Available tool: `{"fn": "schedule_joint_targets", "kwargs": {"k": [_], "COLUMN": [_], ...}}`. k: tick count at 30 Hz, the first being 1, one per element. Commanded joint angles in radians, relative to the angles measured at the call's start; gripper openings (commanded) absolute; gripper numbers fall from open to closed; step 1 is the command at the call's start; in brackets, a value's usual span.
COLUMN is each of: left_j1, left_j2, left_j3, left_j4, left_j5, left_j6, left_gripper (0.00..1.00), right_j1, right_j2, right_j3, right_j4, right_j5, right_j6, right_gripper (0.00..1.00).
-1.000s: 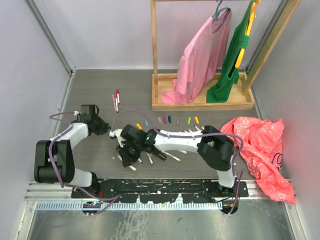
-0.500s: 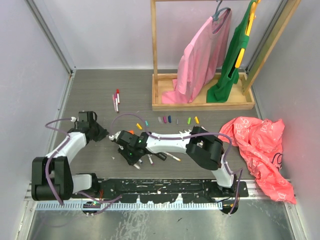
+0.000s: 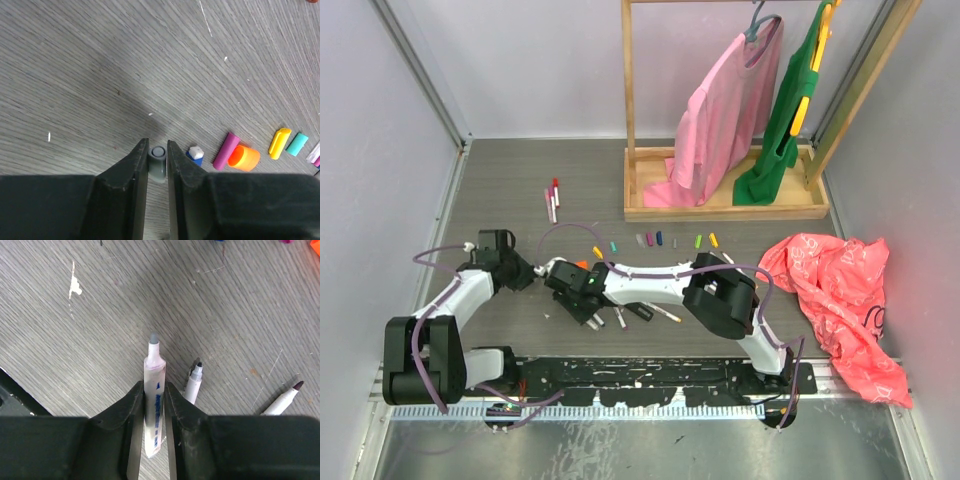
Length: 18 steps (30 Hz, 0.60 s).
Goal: Open the pen caps
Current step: Place the pen at the center of the board.
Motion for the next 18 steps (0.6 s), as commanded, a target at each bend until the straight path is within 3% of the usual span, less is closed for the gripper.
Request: {"fn": "schedule_joint_targets", "kwargs": {"k": [1,13,18], "left_j1": [0.005,0.005,0.005], "left_j2": [0.001,0.006,-0.049], "left_j3": [-0.005,-0.005,0.011], "left_j4": [0.026,0.023,-0.009], "left_j5": [0.012,0.022,0.035], "left_j6": [-0.004,0.007,0.013], "left_gripper": [0.23,0.26,0.32], "right_j1": [0.005,0.005,0.0], "right_j2": [0.009,0.015,-0.038], "right_j3": [0.036,0.039,0.062], "right_j4": [-0.01,-0.01,-0.019], "right_j5": [0.036,0.008,-0.003], "right_j6": [-0.001,-0.006,-0.042], "right_gripper": [0.29,0.32,0.33]}}
